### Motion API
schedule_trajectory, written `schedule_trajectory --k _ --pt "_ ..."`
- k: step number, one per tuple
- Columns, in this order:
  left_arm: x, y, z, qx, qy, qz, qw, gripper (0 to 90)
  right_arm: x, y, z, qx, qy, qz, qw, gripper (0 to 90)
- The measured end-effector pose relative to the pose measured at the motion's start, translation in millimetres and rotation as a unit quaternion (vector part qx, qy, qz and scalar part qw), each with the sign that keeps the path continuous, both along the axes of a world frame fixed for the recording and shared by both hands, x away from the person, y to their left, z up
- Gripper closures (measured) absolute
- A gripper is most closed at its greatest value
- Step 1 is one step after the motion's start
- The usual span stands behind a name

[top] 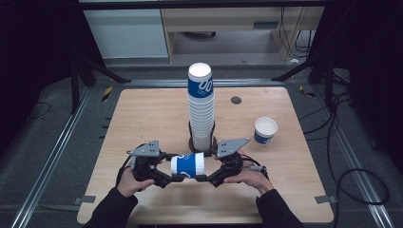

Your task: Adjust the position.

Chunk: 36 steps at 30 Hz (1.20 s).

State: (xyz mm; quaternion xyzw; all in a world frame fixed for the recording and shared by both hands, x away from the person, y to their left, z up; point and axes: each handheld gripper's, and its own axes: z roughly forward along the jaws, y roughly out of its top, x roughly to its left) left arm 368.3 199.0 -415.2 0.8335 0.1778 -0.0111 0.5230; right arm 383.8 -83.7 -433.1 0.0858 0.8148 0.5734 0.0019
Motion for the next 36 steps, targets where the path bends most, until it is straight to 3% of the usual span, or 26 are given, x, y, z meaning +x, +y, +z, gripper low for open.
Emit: schedule_trajectory --k 6,12,17,22,27,36 --pt "-0.3 1.4 1.5 0.015 -0.007 0.001 0.9999 18.7 0.1 -3.7 3.5 -0.007 -0.006 -0.003 1.0 17.1" --pt "0.1 1.9 0.7 0.051 -0.014 0.007 0.9986 16.1 0.2 -3.7 3.3 -0.033 -0.014 -0.004 0.9993 17.1" --pt "-2.4 -6.2 -3.8 0.092 -0.021 -0.009 0.9955 15.5 -0.6 3.1 -3.2 -0.069 -0.018 0.0 0.9975 17.0" --pt "-4.2 -16.3 -11.9 0.123 -0.018 -0.032 0.9917 16.0 -3.1 9.9 -6.6 -0.08 -0.011 0.019 0.9965 16.9" --pt "-3.9 -18.0 -15.4 0.127 -0.012 -0.043 0.9909 22.7 -4.0 13.1 -9.0 -0.086 -0.007 0.028 0.9959 16.4" --pt "-2.5 -13.1 -14.0 0.095 -0.01 -0.048 0.9943 24.9 -2.4 11.0 -7.2 -0.063 -0.001 0.024 0.9977 13.8"
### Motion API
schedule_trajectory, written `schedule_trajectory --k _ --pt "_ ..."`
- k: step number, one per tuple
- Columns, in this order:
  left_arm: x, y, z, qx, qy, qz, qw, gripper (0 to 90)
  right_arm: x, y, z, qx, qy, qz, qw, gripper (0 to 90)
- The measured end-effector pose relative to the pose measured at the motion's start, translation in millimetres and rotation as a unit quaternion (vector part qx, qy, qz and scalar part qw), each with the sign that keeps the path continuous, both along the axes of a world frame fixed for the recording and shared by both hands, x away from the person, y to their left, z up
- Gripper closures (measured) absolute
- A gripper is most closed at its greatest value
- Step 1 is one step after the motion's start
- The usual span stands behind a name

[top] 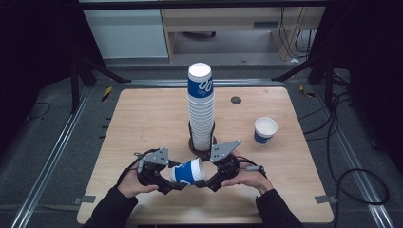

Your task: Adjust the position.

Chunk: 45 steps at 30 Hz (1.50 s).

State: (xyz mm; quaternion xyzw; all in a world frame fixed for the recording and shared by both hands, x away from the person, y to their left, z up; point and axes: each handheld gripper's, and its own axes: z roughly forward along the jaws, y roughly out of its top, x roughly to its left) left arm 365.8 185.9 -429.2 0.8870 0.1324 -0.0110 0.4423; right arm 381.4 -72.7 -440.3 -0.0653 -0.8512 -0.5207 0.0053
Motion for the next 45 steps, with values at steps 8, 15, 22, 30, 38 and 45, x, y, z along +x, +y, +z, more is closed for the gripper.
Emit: schedule_trajectory --k 8,15,22,30,38,45 --pt "3.7 7.6 1.7 -0.016 -0.004 0.026 0.9995 26.4 3.2 -6.0 5.1 0.023 -0.008 -0.027 0.9993 9.2" --pt "7.9 21.7 7.7 -0.054 -0.011 0.063 0.9965 26.4 8.0 -16.9 11.6 0.055 -0.013 -0.07 0.9959 7.9" --pt "6.1 22.5 11.7 -0.082 -0.021 0.073 0.9937 26.4 9.5 -19.0 12.1 0.074 0.004 -0.076 0.9943 7.7" --pt "1.2 11.1 11.2 -0.09 -0.025 0.058 0.9939 26.4 9.1 -17.2 13.2 0.098 0.024 -0.065 0.9927 7.4" --pt "-3.1 0.7 8.7 -0.088 -0.023 0.044 0.9949 26.3 8.5 -13.4 11.1 0.104 0.044 -0.053 0.9922 7.8" --pt "-3.2 -3.2 5.7 -0.08 -0.02 0.036 0.9959 26.2 7.6 -10.8 9.3 0.095 0.059 -0.042 0.9928 11.7"
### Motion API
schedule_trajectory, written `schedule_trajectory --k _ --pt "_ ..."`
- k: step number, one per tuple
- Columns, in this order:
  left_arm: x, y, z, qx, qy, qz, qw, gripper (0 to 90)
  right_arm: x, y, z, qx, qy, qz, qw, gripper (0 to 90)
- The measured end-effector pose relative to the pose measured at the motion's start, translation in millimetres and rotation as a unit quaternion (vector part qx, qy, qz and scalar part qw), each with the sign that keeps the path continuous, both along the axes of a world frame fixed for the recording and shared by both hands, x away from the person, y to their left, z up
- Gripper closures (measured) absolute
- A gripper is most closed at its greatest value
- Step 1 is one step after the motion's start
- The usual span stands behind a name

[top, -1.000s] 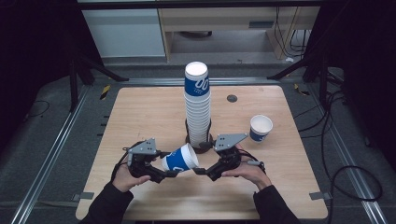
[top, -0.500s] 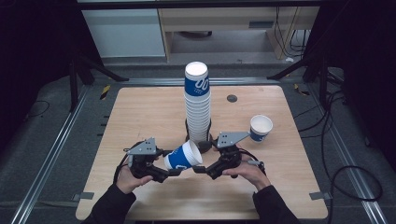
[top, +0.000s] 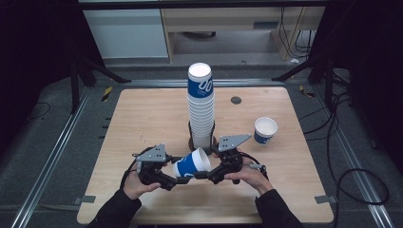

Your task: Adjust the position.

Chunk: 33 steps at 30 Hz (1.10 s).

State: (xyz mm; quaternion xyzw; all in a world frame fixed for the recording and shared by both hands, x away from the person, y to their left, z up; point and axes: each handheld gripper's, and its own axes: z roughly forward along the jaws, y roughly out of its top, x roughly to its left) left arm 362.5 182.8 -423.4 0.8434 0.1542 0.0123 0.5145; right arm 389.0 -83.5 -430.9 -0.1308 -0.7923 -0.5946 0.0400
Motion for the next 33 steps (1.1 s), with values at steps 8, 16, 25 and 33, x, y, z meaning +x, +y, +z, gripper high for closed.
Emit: schedule_trajectory --k 8,16,25,33 --pt "1.4 0.2 -0.5 -0.001 0.005 0.002 1.0 23.8 -1.0 -1.5 3.0 0.003 -0.005 0.002 1.0 15.7" --pt "1.1 0.5 -0.3 0.006 0.004 0.002 1.0 22.8 -3.4 -2.8 7.5 -0.005 -0.015 0.006 0.9999 17.3" --pt "3.3 2.7 -1.3 0.041 -0.002 0.018 0.999 17.9 -1.8 -7.0 10.3 -0.041 -0.032 -0.014 0.9985 17.1" --pt "1.7 -6.2 -8.2 0.086 -0.01 0.011 0.9962 18.0 -3.2 7.3 6.5 -0.096 -0.042 -0.004 0.9945 16.9"
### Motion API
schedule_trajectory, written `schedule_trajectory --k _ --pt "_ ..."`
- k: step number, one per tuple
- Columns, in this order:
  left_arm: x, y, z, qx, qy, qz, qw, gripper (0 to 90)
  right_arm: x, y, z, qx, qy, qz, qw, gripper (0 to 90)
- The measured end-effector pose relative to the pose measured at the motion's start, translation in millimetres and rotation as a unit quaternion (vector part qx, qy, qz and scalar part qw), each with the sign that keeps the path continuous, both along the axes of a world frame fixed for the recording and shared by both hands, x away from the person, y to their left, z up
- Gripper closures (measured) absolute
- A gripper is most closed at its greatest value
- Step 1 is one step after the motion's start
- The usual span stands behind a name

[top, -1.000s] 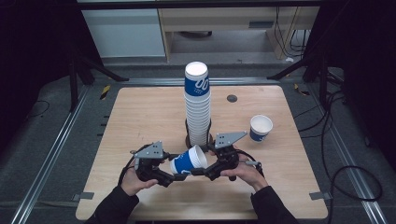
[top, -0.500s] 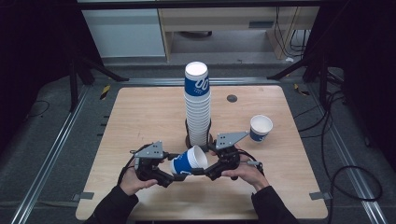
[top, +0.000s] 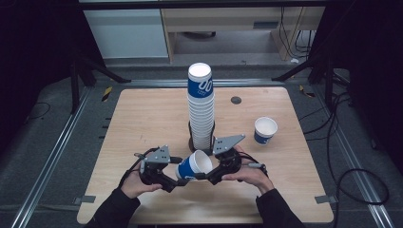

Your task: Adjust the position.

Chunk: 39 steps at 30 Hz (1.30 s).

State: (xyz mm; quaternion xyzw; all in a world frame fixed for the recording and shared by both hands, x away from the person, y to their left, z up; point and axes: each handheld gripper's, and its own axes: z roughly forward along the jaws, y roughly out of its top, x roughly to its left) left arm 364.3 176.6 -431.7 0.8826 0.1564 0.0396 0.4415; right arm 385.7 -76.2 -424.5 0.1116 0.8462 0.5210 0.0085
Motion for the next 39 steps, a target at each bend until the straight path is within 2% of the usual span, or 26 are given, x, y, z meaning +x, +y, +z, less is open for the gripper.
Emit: schedule_trajectory --k 3,11,16,19,22,26,29,35,39 --pt "-1.1 -3.6 -2.7 0.016 -0.004 -0.006 0.9999 19.8 -0.9 5.7 -1.2 -0.01 0.003 0.008 0.9999 16.9" --pt "-2.6 -7.5 -5.4 0.029 -0.002 -0.013 0.9995 23.5 -2.6 14.4 -1.8 -0.024 0.003 0.017 0.9996 16.8" --pt "-3.3 -8.6 -6.9 0.035 -0.005 -0.019 0.9992 25.5 -3.4 16.0 -2.6 -0.024 0.005 0.021 0.9995 15.4" --pt "-3.0 -7.5 -6.2 0.027 -0.006 -0.016 0.9995 25.6 -2.8 16.4 -2.8 -0.016 0.002 0.016 0.9997 14.0" --pt "-1.6 -4.2 -4.4 0.02 -0.005 -0.011 0.9997 25.7 -3.2 15.6 -1.6 -0.001 -0.011 0.006 0.9999 10.5" --pt "2.2 4.0 -1.7 0.0 -0.004 0.009 1.0 25.7 -1.3 9.0 3.5 0.023 -0.021 -0.015 0.9994 9.3" --pt "5.2 12.2 1.7 -0.022 -0.007 0.03 0.9993 25.7 1.1 0.9 5.8 0.038 -0.02 -0.031 0.9986 8.7" --pt "5.2 18.1 7.9 -0.063 -0.022 0.061 0.9959 25.7 6.7 -7.1 6.1 0.071 -0.002 -0.062 0.9955 8.7" --pt "2.4 13.2 7.8 -0.068 -0.027 0.064 0.9953 25.6 6.1 -5.2 7.6 0.096 0.008 -0.059 0.9936 9.0"
